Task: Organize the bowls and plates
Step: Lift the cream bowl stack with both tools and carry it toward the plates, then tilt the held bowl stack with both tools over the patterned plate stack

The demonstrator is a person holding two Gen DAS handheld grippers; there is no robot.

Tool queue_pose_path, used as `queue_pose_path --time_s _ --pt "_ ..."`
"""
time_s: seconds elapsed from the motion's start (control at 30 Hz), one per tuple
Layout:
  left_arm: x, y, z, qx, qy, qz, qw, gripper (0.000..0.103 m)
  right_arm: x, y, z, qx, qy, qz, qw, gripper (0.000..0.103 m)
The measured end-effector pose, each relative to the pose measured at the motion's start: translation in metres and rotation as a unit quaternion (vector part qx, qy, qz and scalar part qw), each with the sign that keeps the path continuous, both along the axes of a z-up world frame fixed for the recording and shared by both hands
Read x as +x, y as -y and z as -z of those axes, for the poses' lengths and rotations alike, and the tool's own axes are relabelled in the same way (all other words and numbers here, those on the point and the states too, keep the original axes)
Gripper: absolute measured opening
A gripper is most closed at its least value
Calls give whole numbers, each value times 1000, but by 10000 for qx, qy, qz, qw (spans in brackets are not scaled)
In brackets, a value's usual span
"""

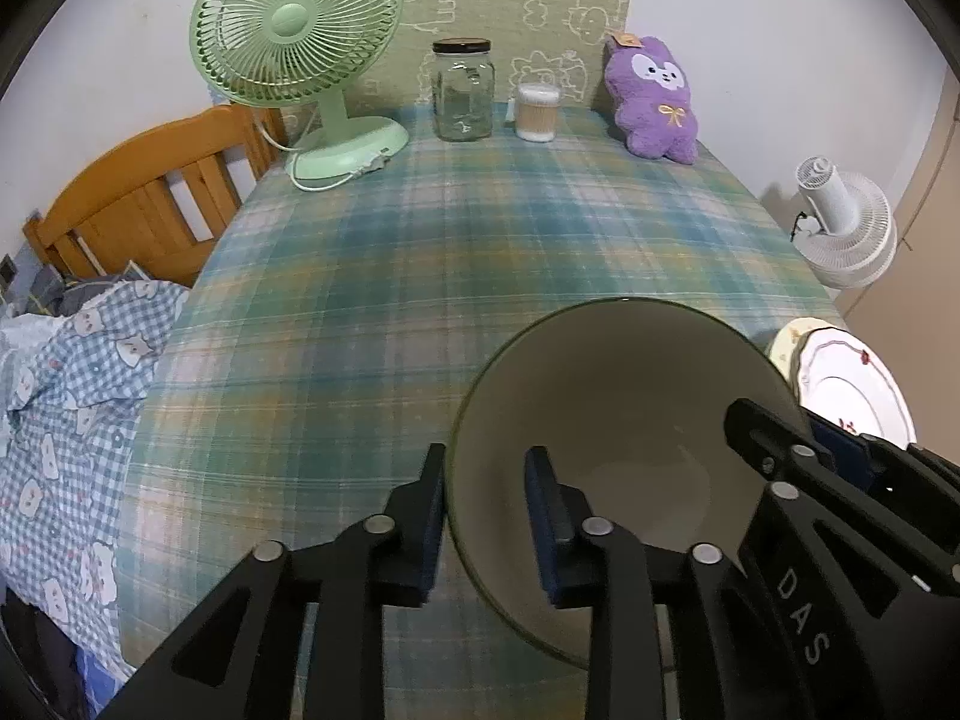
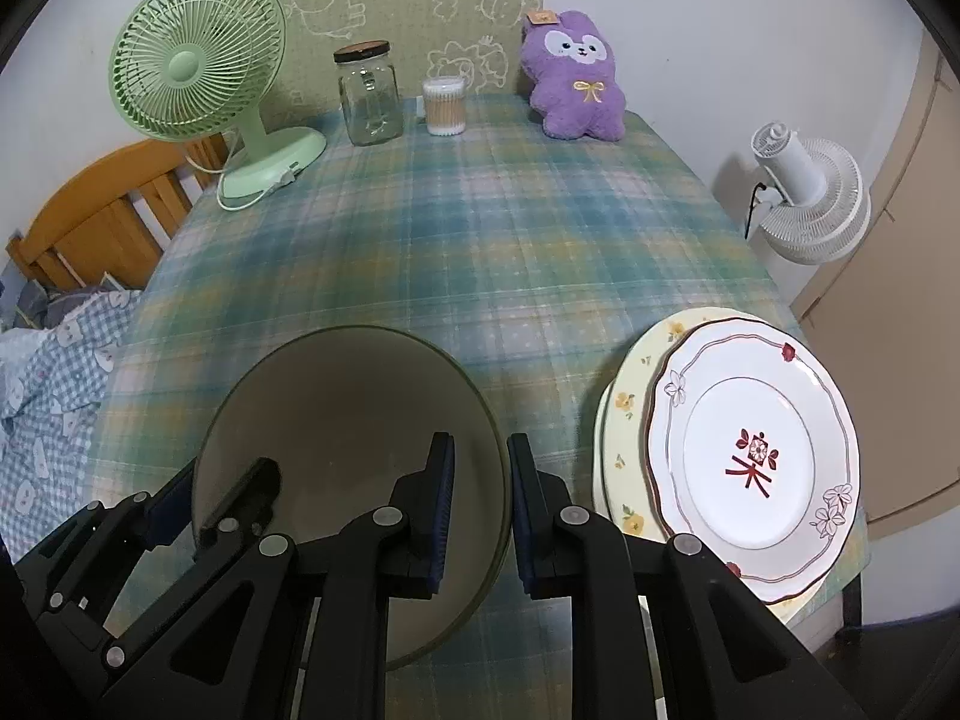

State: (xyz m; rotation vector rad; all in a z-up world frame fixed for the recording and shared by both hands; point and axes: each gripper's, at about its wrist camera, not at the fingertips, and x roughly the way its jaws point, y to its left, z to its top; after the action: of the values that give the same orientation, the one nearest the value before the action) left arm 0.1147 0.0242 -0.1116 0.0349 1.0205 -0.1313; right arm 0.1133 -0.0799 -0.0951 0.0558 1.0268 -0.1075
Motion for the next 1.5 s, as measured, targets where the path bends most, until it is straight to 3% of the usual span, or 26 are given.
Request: queue_pose_path --time_s 0.17,0.23,0.3,0.33,0.63,1.27,1.5 --pt "2 1 -2 -152 -121 155 9997 41 3 1 -3 14 -108 -114 9999 27" --pt "4 0 -4 -214 -122 171 9996 46 5 0 -6 -24 -106 -175 9998 41" --pt "5 -1 -8 -198 -30 155 9997 60 5 0 -9 -93 -46 -143 9998 68" --pt "6 -1 -10 -215 0 162 9996 64 6 0 -11 -81 12 -149 9999 70" --pt "19 -1 0 -240 -215 158 9994 69 19 1 -1 -56 -147 -176 9997 70" --pt "29 5 28 -296 -705 206 9969 70 36 14 36 307 -618 -105 9976 70" --pt "29 8 30 -286 -700 208 9969 70 38 19 40 477 -641 -92 9968 70"
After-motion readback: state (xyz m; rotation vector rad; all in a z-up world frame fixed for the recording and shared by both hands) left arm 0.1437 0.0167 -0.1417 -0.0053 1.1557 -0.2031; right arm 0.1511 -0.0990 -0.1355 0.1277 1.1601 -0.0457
